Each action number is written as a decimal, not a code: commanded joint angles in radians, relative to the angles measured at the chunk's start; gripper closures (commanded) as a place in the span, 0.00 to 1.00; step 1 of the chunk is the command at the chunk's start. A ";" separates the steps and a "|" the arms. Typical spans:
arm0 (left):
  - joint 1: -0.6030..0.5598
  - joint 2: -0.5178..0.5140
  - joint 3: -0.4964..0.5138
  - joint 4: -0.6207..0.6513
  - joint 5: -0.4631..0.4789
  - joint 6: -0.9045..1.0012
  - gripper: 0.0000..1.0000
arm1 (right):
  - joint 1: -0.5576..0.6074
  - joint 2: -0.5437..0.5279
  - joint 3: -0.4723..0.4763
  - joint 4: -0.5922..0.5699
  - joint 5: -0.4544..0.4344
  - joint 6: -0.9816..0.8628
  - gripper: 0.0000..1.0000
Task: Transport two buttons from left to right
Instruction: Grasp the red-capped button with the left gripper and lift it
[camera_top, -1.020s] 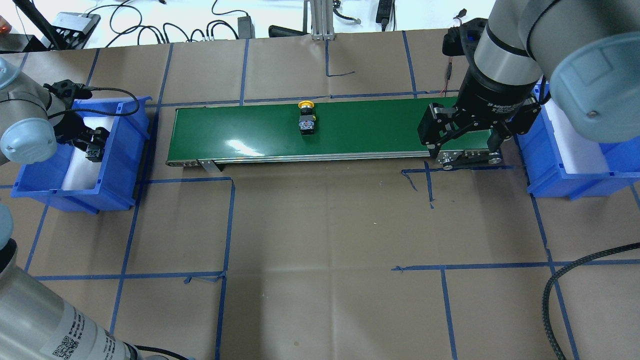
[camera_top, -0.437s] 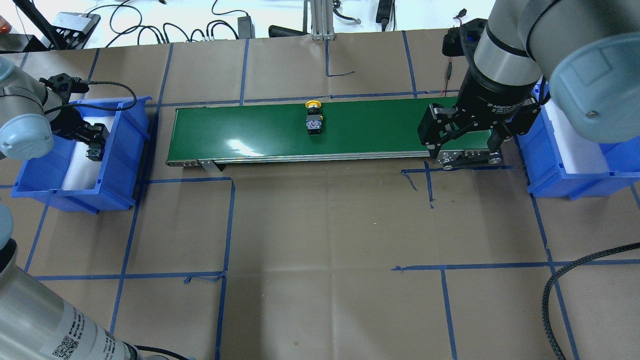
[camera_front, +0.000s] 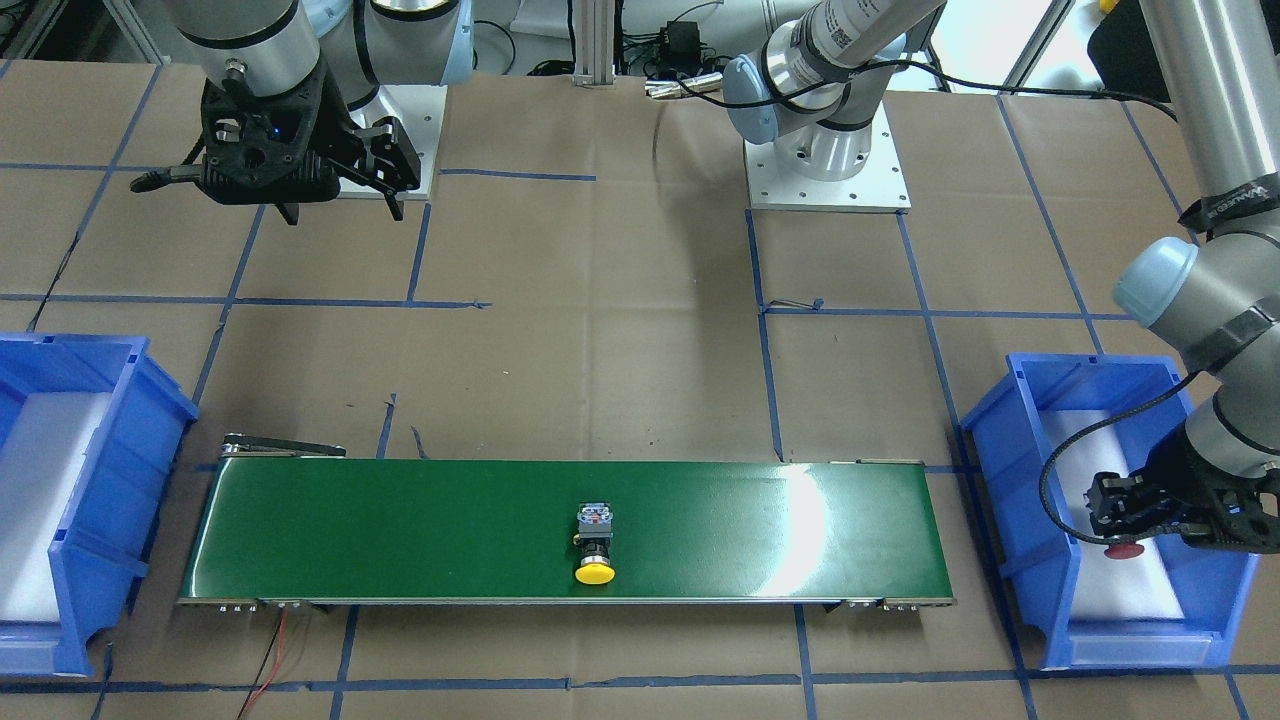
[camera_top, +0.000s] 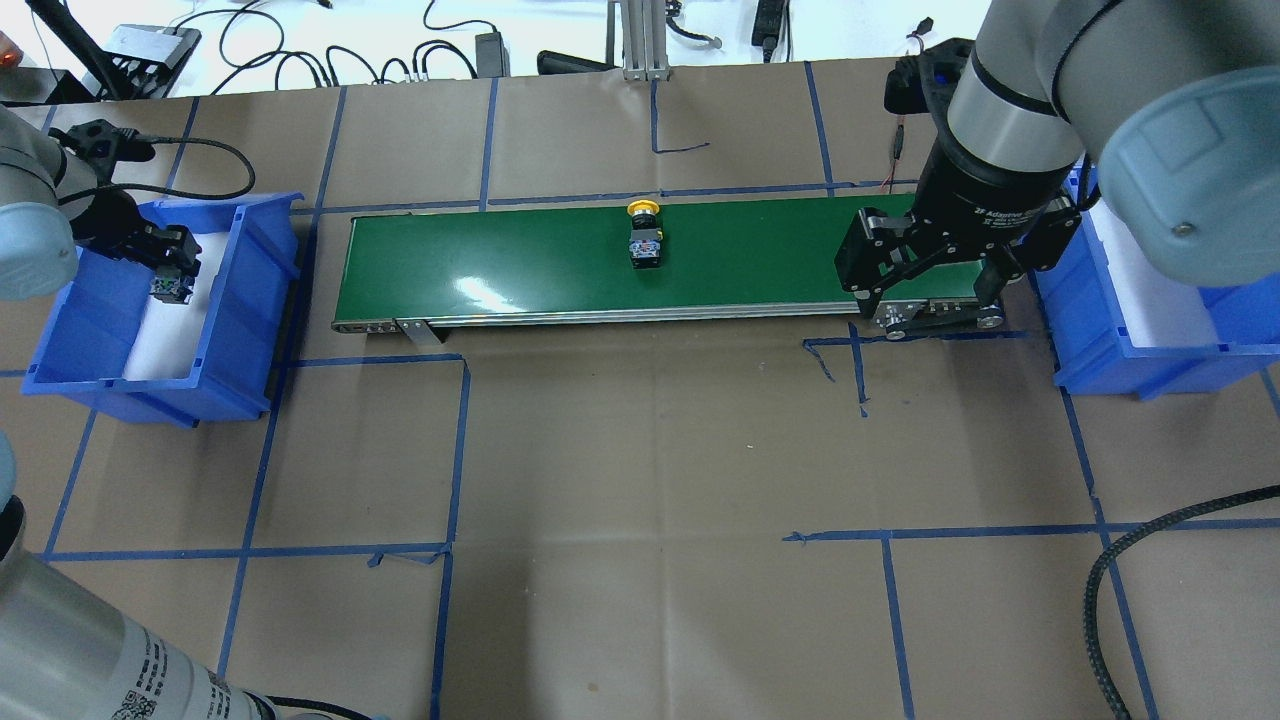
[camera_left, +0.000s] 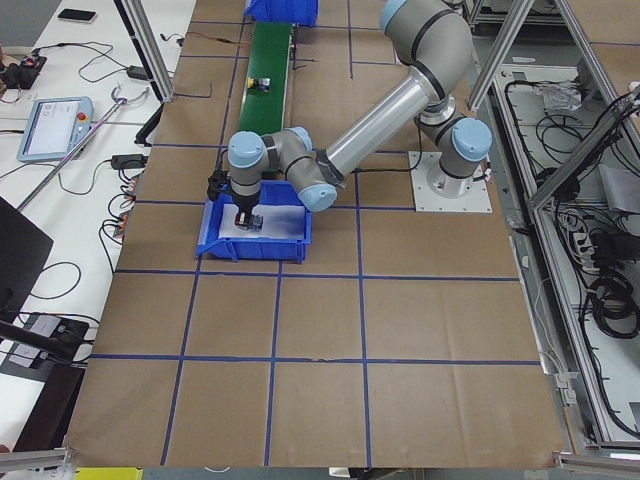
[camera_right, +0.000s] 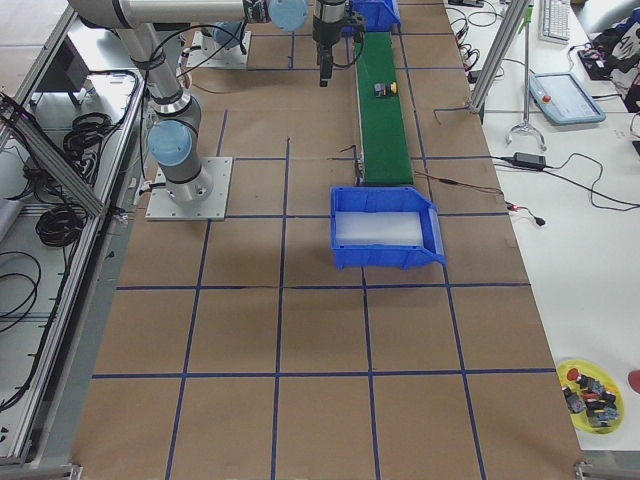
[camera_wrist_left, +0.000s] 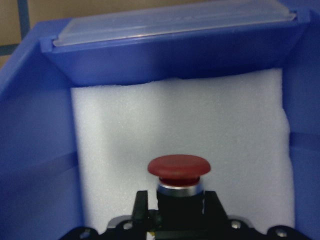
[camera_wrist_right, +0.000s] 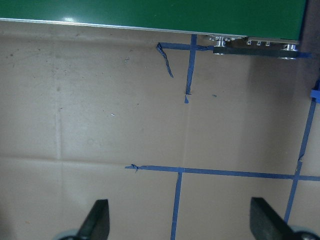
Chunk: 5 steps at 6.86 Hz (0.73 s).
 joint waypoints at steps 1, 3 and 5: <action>0.003 0.060 0.091 -0.194 0.002 0.001 0.98 | 0.000 0.000 -0.001 0.000 0.000 0.000 0.00; 0.004 0.063 0.217 -0.366 0.004 0.002 0.98 | 0.000 0.000 -0.001 0.000 0.000 0.000 0.00; 0.003 0.043 0.257 -0.418 0.005 -0.002 0.98 | 0.000 0.000 -0.001 0.000 0.000 -0.002 0.00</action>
